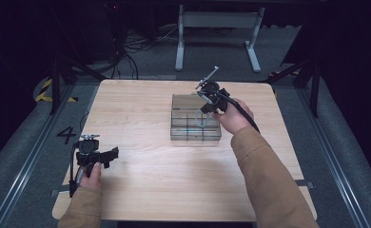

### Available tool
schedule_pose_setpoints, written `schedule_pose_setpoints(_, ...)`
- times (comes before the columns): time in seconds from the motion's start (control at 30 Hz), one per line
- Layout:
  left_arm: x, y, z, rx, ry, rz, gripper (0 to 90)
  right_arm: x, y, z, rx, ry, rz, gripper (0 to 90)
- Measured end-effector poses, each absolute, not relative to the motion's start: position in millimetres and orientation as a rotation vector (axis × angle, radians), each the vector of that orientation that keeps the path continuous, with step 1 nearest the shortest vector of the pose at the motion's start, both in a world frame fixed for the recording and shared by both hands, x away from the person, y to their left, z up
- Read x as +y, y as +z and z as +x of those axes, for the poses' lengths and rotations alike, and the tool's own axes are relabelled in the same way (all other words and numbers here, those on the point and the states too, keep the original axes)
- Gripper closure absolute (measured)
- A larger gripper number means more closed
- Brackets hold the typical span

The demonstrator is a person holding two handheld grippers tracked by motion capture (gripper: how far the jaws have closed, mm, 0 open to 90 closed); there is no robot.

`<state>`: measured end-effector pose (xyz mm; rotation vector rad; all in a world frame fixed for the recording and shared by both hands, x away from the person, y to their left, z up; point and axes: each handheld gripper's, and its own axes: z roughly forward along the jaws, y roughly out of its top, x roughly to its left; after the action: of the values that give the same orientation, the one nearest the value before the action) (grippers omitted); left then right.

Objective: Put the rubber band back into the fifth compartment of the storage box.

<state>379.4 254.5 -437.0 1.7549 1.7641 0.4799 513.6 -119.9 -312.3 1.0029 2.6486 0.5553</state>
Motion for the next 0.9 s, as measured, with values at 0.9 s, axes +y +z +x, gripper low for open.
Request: schedule_pose_setpoints(0.9, 250, -436, 381, 1.745, 0.483, 1.773, 15.9, -102, -363, 526, 2.710, 0.511, 0.982, 88.6)
